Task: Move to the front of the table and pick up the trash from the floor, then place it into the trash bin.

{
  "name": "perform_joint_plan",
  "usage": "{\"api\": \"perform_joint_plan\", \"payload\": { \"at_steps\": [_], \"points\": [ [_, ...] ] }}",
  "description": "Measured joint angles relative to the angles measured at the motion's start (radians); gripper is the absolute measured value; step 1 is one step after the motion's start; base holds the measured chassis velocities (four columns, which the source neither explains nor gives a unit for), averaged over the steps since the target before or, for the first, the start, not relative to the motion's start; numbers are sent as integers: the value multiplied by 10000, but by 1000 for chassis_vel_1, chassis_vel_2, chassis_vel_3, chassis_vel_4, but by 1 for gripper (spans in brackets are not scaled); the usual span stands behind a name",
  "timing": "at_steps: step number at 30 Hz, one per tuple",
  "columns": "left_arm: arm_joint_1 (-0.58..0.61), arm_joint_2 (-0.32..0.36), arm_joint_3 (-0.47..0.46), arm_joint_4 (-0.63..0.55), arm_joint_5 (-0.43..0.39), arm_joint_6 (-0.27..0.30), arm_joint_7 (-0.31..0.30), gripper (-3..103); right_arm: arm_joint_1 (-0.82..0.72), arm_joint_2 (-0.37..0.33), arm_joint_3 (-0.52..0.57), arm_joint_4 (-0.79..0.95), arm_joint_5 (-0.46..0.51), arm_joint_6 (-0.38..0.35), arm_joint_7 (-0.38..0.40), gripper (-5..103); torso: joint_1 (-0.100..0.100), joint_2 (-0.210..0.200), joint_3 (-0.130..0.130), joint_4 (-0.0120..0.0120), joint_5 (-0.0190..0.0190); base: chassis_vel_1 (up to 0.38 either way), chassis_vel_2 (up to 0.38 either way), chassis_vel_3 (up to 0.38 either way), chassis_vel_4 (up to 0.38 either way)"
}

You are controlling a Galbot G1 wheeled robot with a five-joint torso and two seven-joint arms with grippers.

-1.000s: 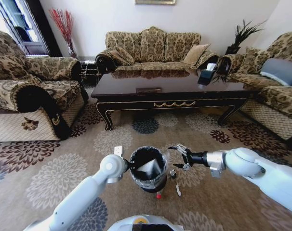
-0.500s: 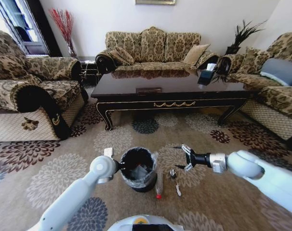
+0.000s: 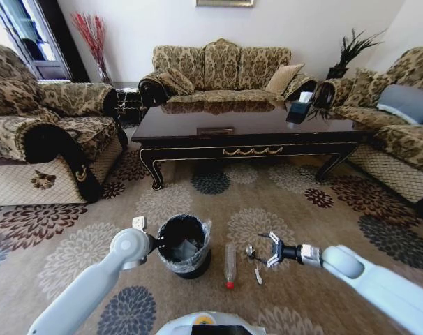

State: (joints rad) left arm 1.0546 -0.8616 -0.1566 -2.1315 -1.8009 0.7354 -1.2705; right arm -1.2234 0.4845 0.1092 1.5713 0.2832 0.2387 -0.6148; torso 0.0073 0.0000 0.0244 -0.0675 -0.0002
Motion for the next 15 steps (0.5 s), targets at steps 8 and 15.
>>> {"api": "perform_joint_plan", "payload": {
  "at_steps": [8,15],
  "points": [
    [352,205,-242,-415,174,0,4,0,340,970,-498,-1678,-1059,604,-295,97,0,0,0,-1,1,0,0,0,0],
    [592,287,-421,-601,186,1,-11,0,833,1507,-904,-2658,-1312,874,-463,91,0,0,0,-1,1,0,0,0,0]
  ]
}}
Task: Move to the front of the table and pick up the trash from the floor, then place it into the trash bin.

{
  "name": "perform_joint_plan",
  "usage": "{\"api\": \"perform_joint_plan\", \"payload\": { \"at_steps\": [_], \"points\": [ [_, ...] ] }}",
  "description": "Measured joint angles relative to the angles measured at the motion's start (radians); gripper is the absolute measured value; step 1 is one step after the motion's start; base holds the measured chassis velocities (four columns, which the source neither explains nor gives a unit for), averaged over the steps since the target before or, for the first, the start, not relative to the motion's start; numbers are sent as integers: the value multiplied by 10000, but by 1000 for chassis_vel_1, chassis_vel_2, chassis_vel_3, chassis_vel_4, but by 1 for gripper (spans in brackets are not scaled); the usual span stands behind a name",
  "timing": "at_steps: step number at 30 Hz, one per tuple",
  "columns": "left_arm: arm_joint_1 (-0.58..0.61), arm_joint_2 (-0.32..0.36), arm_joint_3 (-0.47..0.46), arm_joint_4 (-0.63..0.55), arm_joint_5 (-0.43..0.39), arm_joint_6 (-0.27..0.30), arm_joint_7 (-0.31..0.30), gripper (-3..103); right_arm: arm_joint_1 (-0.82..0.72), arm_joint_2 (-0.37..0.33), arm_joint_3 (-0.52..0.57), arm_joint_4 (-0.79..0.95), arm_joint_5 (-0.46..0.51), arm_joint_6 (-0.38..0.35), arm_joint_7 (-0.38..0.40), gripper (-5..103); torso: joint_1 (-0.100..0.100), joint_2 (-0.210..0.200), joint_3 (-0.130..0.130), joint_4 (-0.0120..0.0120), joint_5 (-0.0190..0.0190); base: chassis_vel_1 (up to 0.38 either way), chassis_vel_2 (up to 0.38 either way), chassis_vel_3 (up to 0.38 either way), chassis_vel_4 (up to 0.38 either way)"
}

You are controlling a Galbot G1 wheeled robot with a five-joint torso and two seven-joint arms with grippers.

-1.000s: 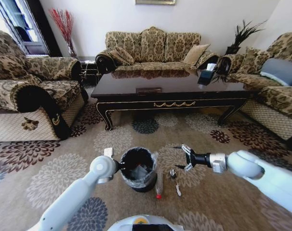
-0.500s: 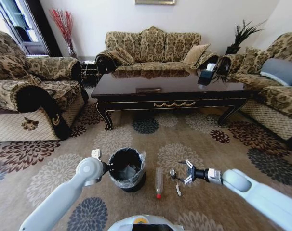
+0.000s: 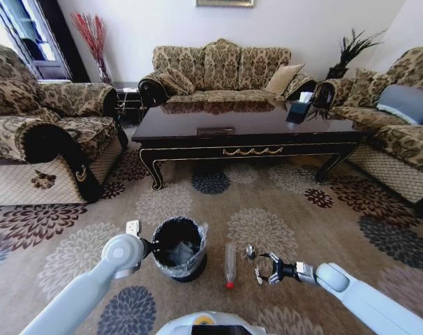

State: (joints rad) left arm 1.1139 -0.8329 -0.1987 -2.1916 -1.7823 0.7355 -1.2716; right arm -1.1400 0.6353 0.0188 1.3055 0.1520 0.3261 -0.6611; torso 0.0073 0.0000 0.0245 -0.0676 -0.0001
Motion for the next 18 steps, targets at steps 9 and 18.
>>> {"api": "perform_joint_plan", "payload": {
  "at_steps": [9,18],
  "points": [
    [115,285,-103,-270,-4,0,-34,0,697,735,-466,-1345,-233,259,-52,80,0,0,0,0,1,0,0,0,0],
    [142,346,-132,-295,-16,0,-47,0,900,1041,-519,-2224,-374,509,-155,66,0,0,0,0,1,0,0,0,0]
  ]
}}
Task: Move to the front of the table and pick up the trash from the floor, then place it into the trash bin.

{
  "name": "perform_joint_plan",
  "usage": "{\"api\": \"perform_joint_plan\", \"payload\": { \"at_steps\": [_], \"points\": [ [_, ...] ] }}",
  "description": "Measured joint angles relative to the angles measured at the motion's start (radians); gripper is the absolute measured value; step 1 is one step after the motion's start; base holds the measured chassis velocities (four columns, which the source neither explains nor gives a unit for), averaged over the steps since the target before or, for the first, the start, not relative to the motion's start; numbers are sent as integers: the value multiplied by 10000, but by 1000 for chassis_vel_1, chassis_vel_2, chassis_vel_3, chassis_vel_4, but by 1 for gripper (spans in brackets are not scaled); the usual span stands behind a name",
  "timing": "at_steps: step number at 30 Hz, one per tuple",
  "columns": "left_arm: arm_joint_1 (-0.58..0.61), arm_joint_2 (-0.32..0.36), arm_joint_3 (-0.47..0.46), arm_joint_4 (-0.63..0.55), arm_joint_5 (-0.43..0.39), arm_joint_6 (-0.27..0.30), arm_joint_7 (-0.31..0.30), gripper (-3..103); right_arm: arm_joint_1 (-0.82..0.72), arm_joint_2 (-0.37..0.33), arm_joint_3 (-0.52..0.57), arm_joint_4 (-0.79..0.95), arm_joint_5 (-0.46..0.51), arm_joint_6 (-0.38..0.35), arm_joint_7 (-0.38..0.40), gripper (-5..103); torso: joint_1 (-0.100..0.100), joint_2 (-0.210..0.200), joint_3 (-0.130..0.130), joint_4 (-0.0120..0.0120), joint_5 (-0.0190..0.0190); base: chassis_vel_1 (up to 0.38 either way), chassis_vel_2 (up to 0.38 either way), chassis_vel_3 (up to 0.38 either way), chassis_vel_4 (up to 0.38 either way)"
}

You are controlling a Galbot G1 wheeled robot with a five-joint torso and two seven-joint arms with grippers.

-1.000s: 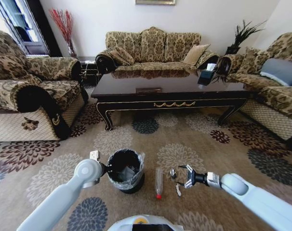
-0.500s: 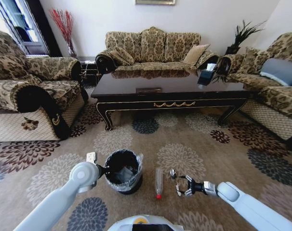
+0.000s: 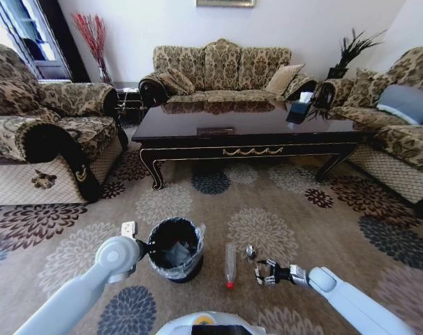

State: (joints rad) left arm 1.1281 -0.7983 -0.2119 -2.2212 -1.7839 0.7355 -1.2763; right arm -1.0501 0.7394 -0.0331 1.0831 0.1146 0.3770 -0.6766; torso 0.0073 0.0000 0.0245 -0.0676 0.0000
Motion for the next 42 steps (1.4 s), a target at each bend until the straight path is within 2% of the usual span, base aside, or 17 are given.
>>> {"api": "perform_joint_plan", "payload": {
  "at_steps": [3,4,6,12,16,17,20,22,24,37,42],
  "points": [
    [-48,-64,42,0,7,0,-2,0,24,52,10,-107,-9,16,-2,64,0,0,1,0,-2,0,0,0,0],
    [-79,-99,69,7,11,0,-1,0,28,103,12,-173,-16,27,-5,56,0,0,0,0,-1,0,0,0,0],
    [-93,-107,93,9,19,0,-2,0,25,136,4,-206,-34,36,-12,52,0,1,0,0,1,0,0,0,0],
    [-103,-81,103,5,26,0,-1,0,73,239,-42,-372,-124,106,-21,47,0,0,0,0,0,0,0,0,0],
    [-108,-31,56,16,30,0,4,0,140,306,-48,-561,-236,202,-21,26,0,1,0,1,0,0,0,0,0],
    [-108,-31,56,16,30,0,4,0,140,306,-48,-561,-236,202,-21,26,0,1,0,1,0,0,0,0,0],
    [-133,-37,51,61,33,0,13,0,139,297,-41,-536,-242,220,-21,10,0,0,0,0,0,0,0,0,0],
    [-134,-42,51,66,34,0,13,0,138,294,-37,-529,-241,220,-22,10,0,0,0,1,0,0,0,0,0],
    [-137,-75,53,75,47,0,18,0,107,265,-15,-475,-242,220,-21,2,0,0,0,1,0,0,0,0,0],
    [-101,-124,91,15,99,-1,26,0,-180,110,272,-162,-254,217,-29,0,0,0,0,0,0,0,0,0,0],
    [-93,-181,169,-2,154,0,28,0,-581,-404,669,526,-87,192,-29,0,0,0,0,1,2,0,0,0,0]
  ]
}}
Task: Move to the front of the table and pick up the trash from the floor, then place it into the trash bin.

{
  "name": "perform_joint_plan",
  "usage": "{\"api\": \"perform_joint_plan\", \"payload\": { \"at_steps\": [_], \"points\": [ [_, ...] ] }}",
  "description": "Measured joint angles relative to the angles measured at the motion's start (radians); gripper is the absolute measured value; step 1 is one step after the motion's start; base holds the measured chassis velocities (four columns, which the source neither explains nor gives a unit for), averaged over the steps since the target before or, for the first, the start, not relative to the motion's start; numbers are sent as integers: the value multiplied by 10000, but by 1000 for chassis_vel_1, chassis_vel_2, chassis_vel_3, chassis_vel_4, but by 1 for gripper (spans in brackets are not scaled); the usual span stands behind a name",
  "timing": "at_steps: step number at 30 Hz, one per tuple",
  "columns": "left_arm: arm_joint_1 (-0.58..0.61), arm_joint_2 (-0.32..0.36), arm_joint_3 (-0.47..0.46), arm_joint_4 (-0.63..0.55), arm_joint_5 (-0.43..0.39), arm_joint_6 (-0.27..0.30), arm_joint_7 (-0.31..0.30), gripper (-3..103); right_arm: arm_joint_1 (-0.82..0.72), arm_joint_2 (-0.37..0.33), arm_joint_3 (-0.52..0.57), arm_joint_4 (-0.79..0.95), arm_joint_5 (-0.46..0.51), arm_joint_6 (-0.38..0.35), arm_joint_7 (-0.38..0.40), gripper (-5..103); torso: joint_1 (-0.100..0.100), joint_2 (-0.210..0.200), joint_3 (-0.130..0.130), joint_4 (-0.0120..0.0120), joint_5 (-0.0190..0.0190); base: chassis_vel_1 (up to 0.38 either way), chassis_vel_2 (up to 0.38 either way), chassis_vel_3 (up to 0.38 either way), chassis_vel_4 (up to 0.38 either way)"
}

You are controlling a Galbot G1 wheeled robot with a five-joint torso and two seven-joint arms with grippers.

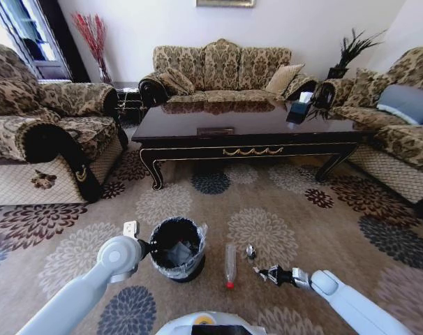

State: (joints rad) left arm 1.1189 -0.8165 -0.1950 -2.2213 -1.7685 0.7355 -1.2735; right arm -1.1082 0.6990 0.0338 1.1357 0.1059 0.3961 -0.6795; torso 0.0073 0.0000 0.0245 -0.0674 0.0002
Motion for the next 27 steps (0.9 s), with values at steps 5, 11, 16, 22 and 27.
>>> {"api": "perform_joint_plan", "payload": {
  "at_steps": [5,11,16,22,27],
  "points": [
    [30,-296,190,42,137,0,3,0,-762,-868,814,1404,287,-11,4,0,0,0,0,0,-3,0,0,0,0],
    [53,-629,419,98,310,0,11,0,-1792,-1609,1885,2913,539,-98,28,0,0,-1,0,1,-3,0,0,0,0],
    [113,-891,581,110,442,0,23,0,-3570,-2329,4039,5012,897,-307,120,0,0,-1,0,0,-5,0,0,0,0],
    [113,-998,748,125,491,0,29,0,-5901,-2665,6329,6977,1320,-383,139,0,0,0,0,-6,-6,0,0,0,0],
    [233,-1046,739,-60,566,0,19,0,-6251,-2928,6600,8080,1332,-466,300,0,0,0,0,2,-3,0,0,0,0]
  ]
}}
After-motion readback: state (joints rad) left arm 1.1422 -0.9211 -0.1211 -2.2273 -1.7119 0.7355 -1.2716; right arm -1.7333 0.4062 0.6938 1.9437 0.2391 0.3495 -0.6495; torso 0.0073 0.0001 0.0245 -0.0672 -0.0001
